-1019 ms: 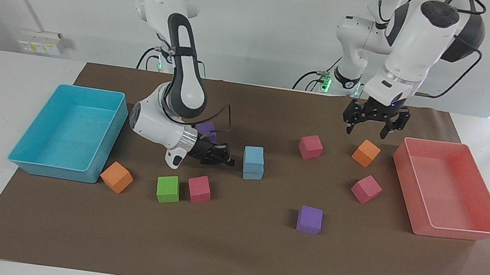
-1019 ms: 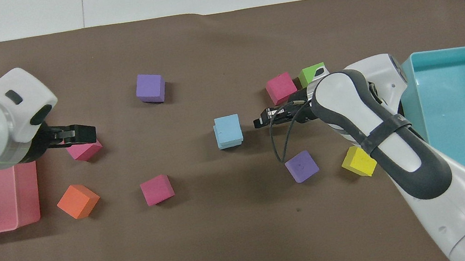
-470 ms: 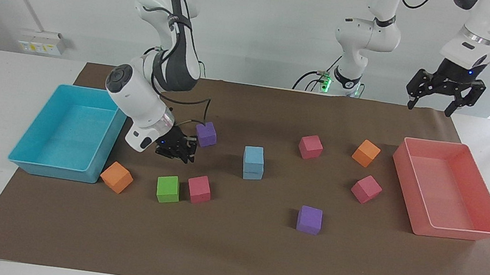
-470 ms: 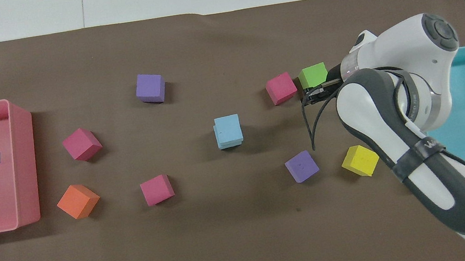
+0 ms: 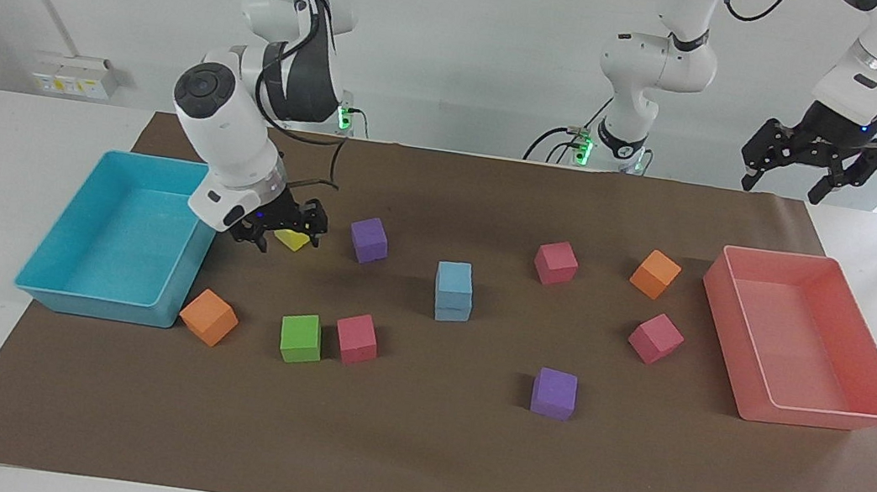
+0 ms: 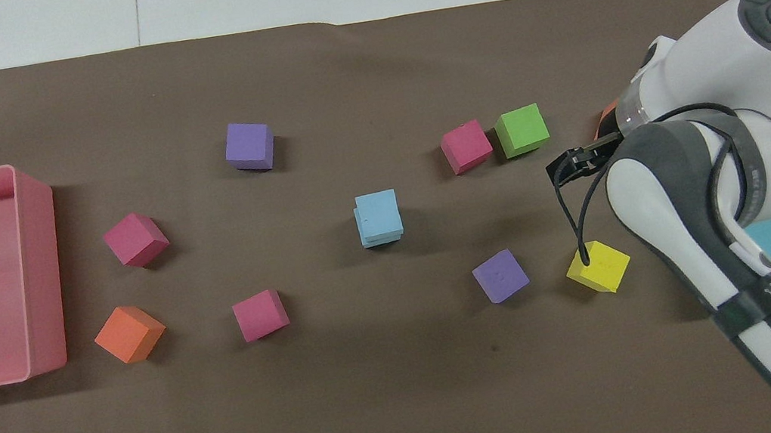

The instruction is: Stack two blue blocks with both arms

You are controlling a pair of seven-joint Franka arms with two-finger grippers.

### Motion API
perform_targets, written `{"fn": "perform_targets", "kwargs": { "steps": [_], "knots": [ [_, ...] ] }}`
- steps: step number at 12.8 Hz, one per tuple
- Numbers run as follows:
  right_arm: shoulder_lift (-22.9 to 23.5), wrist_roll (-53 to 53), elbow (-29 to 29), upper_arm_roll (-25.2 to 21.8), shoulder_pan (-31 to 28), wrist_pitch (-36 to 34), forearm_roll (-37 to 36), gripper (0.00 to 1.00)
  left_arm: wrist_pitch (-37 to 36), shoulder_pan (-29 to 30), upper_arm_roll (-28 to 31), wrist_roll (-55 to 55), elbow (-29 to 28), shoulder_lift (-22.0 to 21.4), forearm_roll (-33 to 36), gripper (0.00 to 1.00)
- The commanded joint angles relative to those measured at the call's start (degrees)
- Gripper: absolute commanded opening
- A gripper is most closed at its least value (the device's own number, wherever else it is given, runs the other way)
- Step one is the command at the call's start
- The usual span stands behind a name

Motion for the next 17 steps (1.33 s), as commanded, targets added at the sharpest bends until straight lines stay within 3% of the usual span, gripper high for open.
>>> {"fn": "perform_targets", "kwargs": {
  "steps": [1,5,11,15,17],
  "knots": [
    [-2.2,0.5,0.8,0.2,-3.7,-2.1,-1.9,1.0,-2.2,1.1,-0.4,1.1,3.9,2.3,-0.8,1.0],
    [-6.6,0.6,0.9,0.1,-8.2,-4.4,-7.9,1.0,-2.0,0.8,-0.9,1.3,2.7,1.1,-0.9,1.0],
    [-13.2,2.3,1.0,0.1,-15.4,-8.7,-8.2,1.0,-3.0,1.1,-1.0,0.8,1.8,0.5,-0.2,1.0],
    [-14.4,12.8,9.1,0.6,-15.4,-19.5,-5.6,1.0,-2.5,1.2,-1.0,0.6,1.8,0.5,-0.2,1.0],
    [-14.9,14.3,10.4,0.9,-14.9,-20.9,-5.8,1.0,-2.8,1.2,-1.0,0.6,1.7,0.5,-0.2,1.0]
  ]
}}
